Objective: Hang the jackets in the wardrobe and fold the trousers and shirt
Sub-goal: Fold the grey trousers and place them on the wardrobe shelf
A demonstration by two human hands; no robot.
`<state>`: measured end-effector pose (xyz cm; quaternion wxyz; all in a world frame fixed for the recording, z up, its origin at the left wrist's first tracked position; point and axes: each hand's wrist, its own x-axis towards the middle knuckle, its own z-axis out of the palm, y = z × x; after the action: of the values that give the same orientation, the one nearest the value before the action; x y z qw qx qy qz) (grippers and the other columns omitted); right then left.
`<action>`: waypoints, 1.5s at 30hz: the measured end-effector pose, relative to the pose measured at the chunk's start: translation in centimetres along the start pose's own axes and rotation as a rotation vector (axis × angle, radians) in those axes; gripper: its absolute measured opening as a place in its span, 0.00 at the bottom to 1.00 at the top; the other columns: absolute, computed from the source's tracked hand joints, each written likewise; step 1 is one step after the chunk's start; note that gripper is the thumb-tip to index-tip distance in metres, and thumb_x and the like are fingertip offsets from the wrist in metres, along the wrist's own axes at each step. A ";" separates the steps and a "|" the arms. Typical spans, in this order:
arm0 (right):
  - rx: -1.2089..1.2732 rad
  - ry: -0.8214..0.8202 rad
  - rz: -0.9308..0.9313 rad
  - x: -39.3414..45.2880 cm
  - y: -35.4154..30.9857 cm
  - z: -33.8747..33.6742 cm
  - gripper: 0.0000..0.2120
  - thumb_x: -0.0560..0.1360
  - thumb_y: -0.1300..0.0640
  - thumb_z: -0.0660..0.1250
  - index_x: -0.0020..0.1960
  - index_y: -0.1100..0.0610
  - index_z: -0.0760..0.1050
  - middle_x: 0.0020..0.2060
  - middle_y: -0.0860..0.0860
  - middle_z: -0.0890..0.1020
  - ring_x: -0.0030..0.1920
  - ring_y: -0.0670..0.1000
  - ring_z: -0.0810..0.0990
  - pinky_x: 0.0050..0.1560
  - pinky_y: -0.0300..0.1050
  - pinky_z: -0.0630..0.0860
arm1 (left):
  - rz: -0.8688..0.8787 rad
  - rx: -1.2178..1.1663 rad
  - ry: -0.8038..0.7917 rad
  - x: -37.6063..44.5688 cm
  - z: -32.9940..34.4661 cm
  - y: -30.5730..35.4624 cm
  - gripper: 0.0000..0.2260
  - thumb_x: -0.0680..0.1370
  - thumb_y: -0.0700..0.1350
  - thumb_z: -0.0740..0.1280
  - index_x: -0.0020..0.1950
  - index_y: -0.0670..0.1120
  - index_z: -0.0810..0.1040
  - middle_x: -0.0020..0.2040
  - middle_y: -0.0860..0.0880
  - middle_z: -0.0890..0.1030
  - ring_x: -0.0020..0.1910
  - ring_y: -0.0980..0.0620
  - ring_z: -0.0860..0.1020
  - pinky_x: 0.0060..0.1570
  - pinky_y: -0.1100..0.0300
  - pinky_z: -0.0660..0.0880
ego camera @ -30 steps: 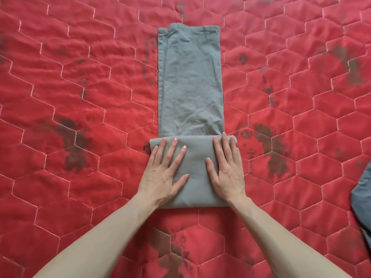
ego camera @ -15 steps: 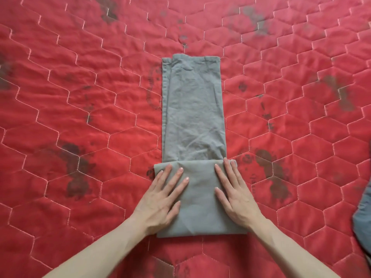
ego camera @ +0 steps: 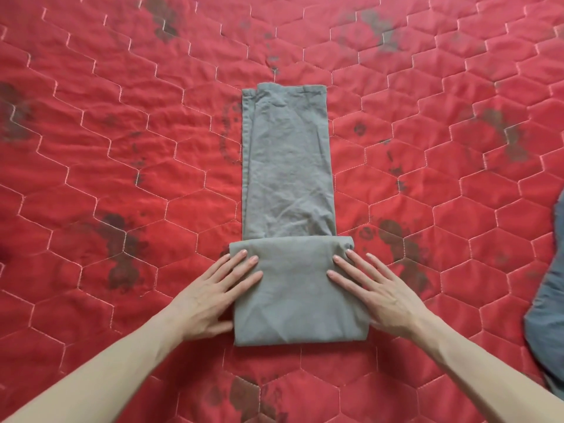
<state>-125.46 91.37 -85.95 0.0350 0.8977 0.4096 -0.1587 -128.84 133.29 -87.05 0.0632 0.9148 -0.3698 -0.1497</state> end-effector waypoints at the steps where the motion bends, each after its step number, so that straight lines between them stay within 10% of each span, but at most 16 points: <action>1: 0.021 -0.018 0.001 -0.3 0.0 -0.3 0.41 0.75 0.46 0.64 0.85 0.48 0.53 0.84 0.51 0.55 0.84 0.57 0.53 0.79 0.60 0.55 | -0.008 -0.014 0.000 -0.1 -0.1 0.2 0.47 0.74 0.65 0.68 0.86 0.48 0.53 0.86 0.44 0.50 0.85 0.40 0.49 0.81 0.44 0.50; 10: 0.406 -0.025 -0.012 -1.1 -1.6 -3.6 0.33 0.79 0.54 0.65 0.82 0.47 0.62 0.84 0.46 0.56 0.84 0.51 0.48 0.81 0.51 0.55 | -0.068 -0.089 0.055 -0.2 -2.9 2.0 0.24 0.80 0.51 0.61 0.76 0.50 0.76 0.78 0.51 0.72 0.81 0.42 0.65 0.80 0.42 0.61; 17: 0.086 -0.001 0.130 -2.5 -2.1 -1.3 0.54 0.58 0.69 0.66 0.82 0.46 0.62 0.82 0.49 0.62 0.81 0.59 0.63 0.76 0.58 0.68 | 0.030 0.178 -0.080 -1.6 -0.8 1.9 0.45 0.66 0.41 0.67 0.84 0.47 0.60 0.84 0.40 0.58 0.83 0.34 0.54 0.78 0.38 0.60; 27: -0.255 0.180 -0.316 0.4 1.2 1.1 0.32 0.83 0.62 0.54 0.85 0.49 0.53 0.84 0.51 0.55 0.83 0.56 0.55 0.82 0.60 0.52 | 0.154 0.296 0.110 2.3 0.4 0.8 0.27 0.83 0.37 0.53 0.83 0.46 0.63 0.83 0.40 0.62 0.81 0.36 0.62 0.77 0.41 0.65; 33: -0.135 0.059 -0.346 1.7 1.9 -1.0 0.35 0.77 0.49 0.65 0.83 0.49 0.61 0.83 0.51 0.58 0.83 0.58 0.57 0.78 0.68 0.56 | 0.102 0.072 0.060 2.2 -0.9 0.6 0.33 0.79 0.35 0.52 0.85 0.49 0.59 0.84 0.44 0.59 0.83 0.38 0.56 0.80 0.43 0.59; 45: 0.717 0.532 0.143 -2.3 -3.4 -4.0 0.17 0.85 0.46 0.60 0.63 0.54 0.80 0.65 0.37 0.80 0.66 0.42 0.79 0.70 0.47 0.71 | -0.427 -0.708 0.342 -1.8 -3.5 3.2 0.23 0.77 0.55 0.69 0.67 0.43 0.81 0.61 0.58 0.85 0.62 0.66 0.80 0.71 0.62 0.71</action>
<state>-128.38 92.77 -81.24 -0.3739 0.8887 0.2604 -0.0516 -131.08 132.21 -82.64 0.4005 0.9042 -0.0828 -0.1235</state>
